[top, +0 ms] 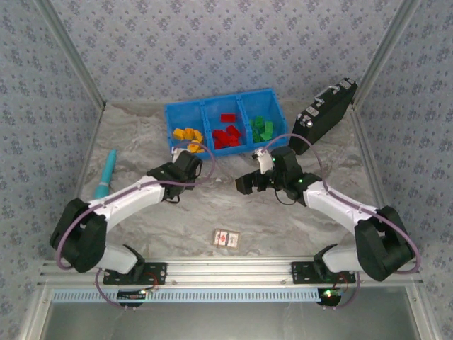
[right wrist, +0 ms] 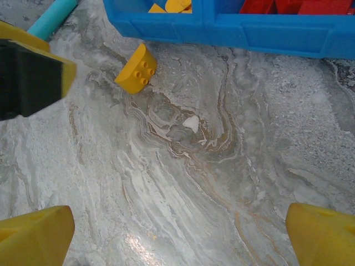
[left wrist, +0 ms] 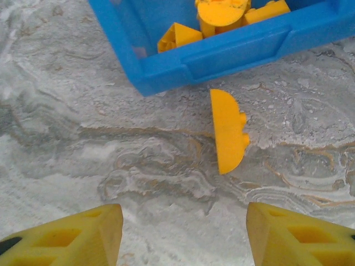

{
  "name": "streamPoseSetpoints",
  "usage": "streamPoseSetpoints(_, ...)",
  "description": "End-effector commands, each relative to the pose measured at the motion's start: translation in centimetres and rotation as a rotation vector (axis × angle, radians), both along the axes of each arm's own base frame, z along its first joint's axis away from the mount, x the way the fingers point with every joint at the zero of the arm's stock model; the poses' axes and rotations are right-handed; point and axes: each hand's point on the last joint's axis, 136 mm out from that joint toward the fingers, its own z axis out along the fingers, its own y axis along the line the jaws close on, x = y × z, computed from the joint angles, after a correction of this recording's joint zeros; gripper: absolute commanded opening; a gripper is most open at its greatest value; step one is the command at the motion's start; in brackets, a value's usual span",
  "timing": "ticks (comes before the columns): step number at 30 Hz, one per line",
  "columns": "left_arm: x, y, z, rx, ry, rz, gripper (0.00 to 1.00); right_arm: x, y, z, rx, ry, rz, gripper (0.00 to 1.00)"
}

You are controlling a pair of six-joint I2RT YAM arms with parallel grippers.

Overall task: Sort the legos into containers by color
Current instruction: Pick up the lego from the center of the table.

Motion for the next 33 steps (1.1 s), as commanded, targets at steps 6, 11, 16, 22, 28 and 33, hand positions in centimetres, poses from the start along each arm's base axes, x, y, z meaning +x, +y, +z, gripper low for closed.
streamPoseSetpoints(6, 2.5, -2.6, -2.4, -0.039, -0.002, 0.009, 0.63, -0.9, -0.7, 0.6, -0.019, -0.033, 0.0, 1.0)
streamPoseSetpoints(11, 3.8, -3.3, -3.2, -0.016, 0.002, 0.005, 0.68, -1.1, -1.4, 0.1, -0.029, -0.029, -0.021, 1.0)
streamPoseSetpoints(16, 4.9, -2.9, -4.7, -0.023, 0.021, 0.033, 0.68, -1.0, -1.9, -0.4, -0.034, -0.024, -0.042, 1.0)
streamPoseSetpoints(22, 5.8, -1.8, -6.8, -0.071, 0.059, 0.082, 0.67, -0.7, -2.3, -0.6, -0.04, -0.024, -0.05, 1.0)
streamPoseSetpoints(28, 6.7, -2.1, -8.2, -0.093, 0.085, 0.071, 0.59, -0.1, -2.8, -1.5, -0.058, -0.008, -0.068, 1.0)
streamPoseSetpoints(33, 7.1, -2.5, -9.0, -0.095, 0.101, 0.057, 0.55, 0.2, -2.7, -1.8, -0.06, -0.002, -0.069, 1.0)
